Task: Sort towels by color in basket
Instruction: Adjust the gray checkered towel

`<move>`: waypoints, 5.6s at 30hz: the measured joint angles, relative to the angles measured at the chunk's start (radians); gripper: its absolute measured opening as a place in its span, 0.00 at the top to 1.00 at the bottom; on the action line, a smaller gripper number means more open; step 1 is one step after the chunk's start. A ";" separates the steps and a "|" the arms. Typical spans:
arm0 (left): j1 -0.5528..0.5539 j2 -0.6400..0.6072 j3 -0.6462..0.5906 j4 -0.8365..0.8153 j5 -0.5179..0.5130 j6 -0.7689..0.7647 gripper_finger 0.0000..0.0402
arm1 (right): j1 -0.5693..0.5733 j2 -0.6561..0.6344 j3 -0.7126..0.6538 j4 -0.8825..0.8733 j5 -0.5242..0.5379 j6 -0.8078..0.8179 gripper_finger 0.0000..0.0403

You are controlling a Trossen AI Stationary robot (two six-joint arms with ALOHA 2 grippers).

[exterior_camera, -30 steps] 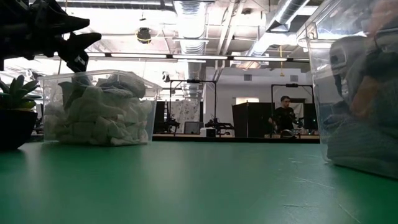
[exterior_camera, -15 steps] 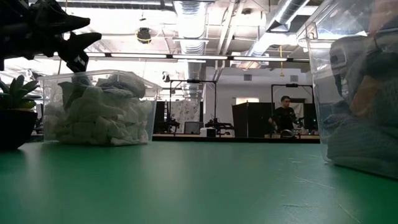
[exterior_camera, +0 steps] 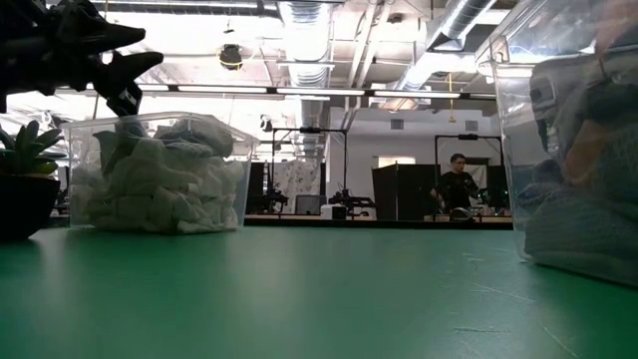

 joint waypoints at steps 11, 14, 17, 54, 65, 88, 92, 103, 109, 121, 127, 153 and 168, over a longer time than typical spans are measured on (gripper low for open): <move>0.000 0.000 0.046 -0.042 -0.002 -0.001 0.68 | 0.002 -0.053 0.110 -0.268 -0.086 0.421 0.54; 0.000 0.000 0.047 -0.045 -0.003 0.000 0.68 | -0.011 -0.033 0.098 -0.239 -0.100 0.459 0.56; 0.000 0.000 0.047 -0.048 -0.003 0.003 0.68 | -0.044 0.017 0.082 -0.272 -0.081 0.462 0.57; 0.000 0.000 0.052 -0.086 -0.003 0.040 0.68 | -0.148 -0.054 0.084 -0.093 0.224 0.115 0.60; 0.000 0.000 0.053 -0.091 -0.003 0.031 0.68 | -0.186 -0.091 0.102 -0.163 0.465 -0.168 0.59; 0.000 0.000 0.052 -0.123 -0.008 0.042 0.68 | -0.453 0.049 0.096 -0.005 0.077 -0.544 0.86; 0.000 0.000 0.052 -0.122 -0.008 0.042 0.68 | -0.458 0.038 0.096 0.003 0.059 -0.551 0.95; 0.000 0.000 0.052 -0.121 -0.005 0.040 0.68 | -0.211 -0.032 0.193 0.114 -0.053 -0.907 0.96; 0.000 0.000 0.052 -0.117 -0.017 0.039 0.68 | -0.031 -0.011 0.193 -0.054 -0.119 -0.731 0.96; 0.000 0.000 0.052 -0.106 -0.044 0.040 0.68 | 0.001 0.065 0.147 -0.490 -0.173 -0.032 0.93; 0.000 0.000 0.052 -0.106 -0.047 0.043 0.68 | -0.061 0.125 0.147 -0.325 -0.150 -0.218 0.95; 0.000 0.000 0.052 -0.113 -0.048 0.041 0.68 | -0.354 0.209 0.148 -0.014 -0.017 -0.360 0.96; 0.000 -0.001 0.052 -0.113 -0.048 0.026 0.68 | -0.386 0.331 0.149 -0.106 -0.092 -0.480 0.77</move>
